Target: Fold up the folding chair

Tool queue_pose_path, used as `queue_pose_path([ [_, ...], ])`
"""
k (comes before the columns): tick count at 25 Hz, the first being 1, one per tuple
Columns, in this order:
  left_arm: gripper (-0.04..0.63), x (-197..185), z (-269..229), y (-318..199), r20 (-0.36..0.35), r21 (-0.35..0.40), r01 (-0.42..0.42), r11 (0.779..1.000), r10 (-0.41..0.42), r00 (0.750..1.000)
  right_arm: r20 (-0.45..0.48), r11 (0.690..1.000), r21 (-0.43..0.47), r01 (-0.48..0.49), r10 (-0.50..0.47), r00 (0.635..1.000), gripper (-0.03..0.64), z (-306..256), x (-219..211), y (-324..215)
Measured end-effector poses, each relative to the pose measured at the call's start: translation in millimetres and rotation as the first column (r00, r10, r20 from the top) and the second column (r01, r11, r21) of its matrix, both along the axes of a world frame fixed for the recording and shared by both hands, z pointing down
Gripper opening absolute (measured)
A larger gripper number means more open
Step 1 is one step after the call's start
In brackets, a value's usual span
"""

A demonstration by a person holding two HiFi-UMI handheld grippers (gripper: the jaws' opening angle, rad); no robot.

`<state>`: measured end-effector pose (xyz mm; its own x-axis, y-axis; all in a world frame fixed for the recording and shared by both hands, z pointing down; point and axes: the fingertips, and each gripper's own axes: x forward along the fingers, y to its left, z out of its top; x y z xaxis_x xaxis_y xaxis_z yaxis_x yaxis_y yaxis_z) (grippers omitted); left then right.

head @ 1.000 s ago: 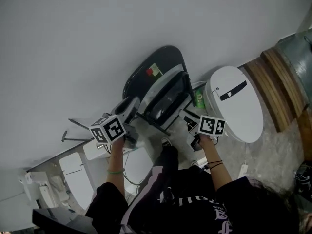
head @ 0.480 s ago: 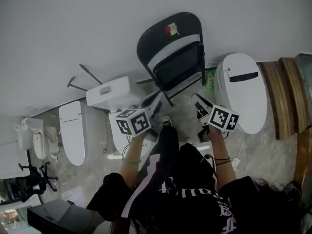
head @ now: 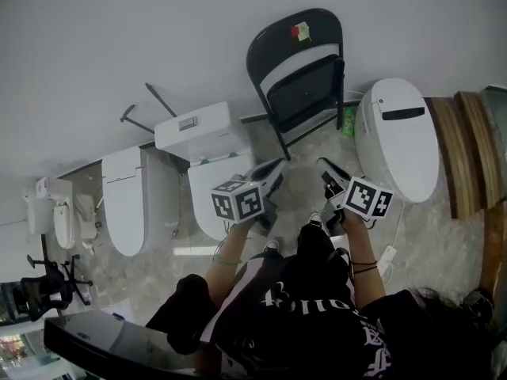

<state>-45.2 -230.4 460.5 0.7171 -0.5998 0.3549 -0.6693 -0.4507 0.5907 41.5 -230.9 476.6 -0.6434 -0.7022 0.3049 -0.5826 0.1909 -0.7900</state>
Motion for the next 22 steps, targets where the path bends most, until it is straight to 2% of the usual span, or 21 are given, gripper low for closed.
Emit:
queue_pose_path([
  [5, 0.006, -45, -9, 62, -0.082, -0.012, -0.018, 1.0, 0.017, 0.996, -0.017, 0.999, 0.017, -0.031, 0.032, 0.999, 0.047, -4, -50, 56],
  [9, 0.006, -87, -1, 118, -0.053, -0.014, -0.07, 0.997, 0.069, 0.996, -0.034, 0.998, 0.036, -0.05, 0.051, 0.998, 0.041, -11, -94, 103],
  [12, 0.006, -105, 5, 154, -0.049, -0.022, -0.11, 0.994, 0.109, 0.993, -0.056, 0.996, 0.056, -0.073, 0.076, 0.996, 0.04, -18, -114, 136],
  [17, 0.006, -109, -1, 197, -0.046, -0.003, -0.171, 0.985, 0.171, 0.984, -0.039, 0.988, 0.077, -0.133, 0.137, 0.99, 0.037, -29, -125, 184],
  [22, 0.006, -94, -12, 236, -0.056, 0.018, -0.207, 0.978, 0.208, 0.977, -0.035, 0.986, 0.09, -0.143, 0.147, 0.988, 0.037, -37, -123, 230],
])
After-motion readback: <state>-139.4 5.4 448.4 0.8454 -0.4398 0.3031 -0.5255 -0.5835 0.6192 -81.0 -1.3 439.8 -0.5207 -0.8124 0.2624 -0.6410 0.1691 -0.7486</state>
